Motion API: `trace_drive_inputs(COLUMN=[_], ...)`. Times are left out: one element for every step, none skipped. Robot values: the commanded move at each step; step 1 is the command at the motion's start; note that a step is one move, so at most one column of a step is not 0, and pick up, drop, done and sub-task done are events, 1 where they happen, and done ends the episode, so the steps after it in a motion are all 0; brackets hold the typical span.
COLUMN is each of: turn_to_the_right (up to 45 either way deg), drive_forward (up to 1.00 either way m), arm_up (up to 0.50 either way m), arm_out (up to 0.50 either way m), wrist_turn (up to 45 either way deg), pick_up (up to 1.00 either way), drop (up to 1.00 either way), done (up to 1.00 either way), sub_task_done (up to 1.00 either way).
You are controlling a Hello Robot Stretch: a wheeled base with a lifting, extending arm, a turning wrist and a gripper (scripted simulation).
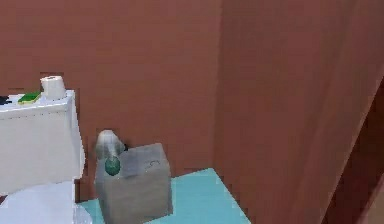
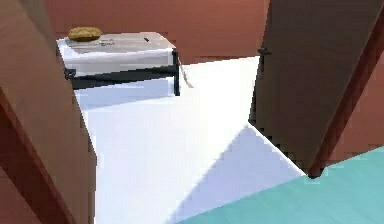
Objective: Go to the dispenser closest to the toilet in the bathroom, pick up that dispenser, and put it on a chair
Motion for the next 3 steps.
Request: trace_drive_inputs(turn_to_the_right=[0.0, -45.0, -45.0], drive_forward=[0.6, 0.0, 0.0], arm_up=[0.0, 0.0, 0.0], arm_out=[0.0, 0.0, 0.0], wrist_turn=[0.0, 0.0, 0.0], pick_up=[0.0, 0.0, 0.0], drop=[0.0, 0.0, 0.0], done=[0.0, 0.0, 0.0], sub_task_done=[0.0, 0.0, 0.0])
